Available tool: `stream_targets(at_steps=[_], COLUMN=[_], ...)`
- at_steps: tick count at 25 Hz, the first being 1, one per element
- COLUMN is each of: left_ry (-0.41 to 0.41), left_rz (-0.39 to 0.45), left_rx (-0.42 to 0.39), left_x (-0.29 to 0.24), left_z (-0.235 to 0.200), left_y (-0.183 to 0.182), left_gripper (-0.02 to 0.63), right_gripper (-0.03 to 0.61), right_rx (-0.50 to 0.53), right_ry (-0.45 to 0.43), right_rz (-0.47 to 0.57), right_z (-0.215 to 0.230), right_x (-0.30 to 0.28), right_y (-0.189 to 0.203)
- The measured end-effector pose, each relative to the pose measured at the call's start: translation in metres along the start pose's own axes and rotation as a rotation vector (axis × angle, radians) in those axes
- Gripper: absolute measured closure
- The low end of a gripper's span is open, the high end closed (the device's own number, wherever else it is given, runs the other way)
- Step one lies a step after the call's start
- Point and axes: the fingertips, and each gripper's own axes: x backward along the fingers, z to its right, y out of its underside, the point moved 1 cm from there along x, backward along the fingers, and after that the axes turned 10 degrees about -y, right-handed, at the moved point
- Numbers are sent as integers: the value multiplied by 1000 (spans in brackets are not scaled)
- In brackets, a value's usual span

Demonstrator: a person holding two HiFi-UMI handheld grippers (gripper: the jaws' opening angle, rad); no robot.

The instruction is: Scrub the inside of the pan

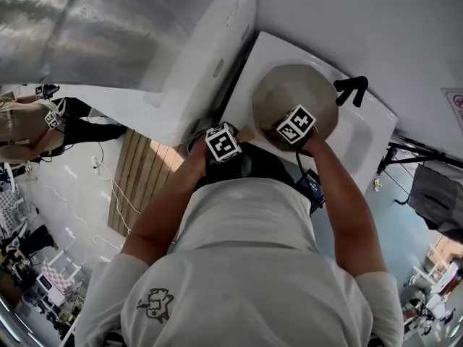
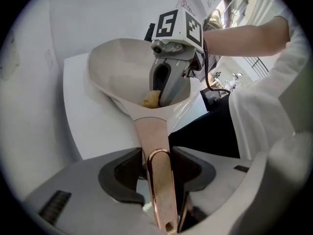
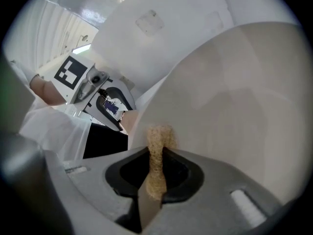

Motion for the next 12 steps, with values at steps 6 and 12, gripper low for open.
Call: stream_targets(at_steps=[6, 12], left_ry=[-31, -44], left_rz=[-6, 23], left_rx=[-119, -159], left_x=[18, 39], left_z=[-2, -9], left_y=[-4, -17], left_gripper=[428, 428], right_gripper=[517, 517], right_rx=[-61, -66], right_ry=[50, 112], right_rz=[173, 314], right_z=[-10, -28], right_x=[20, 45], right_y=[-10, -25])
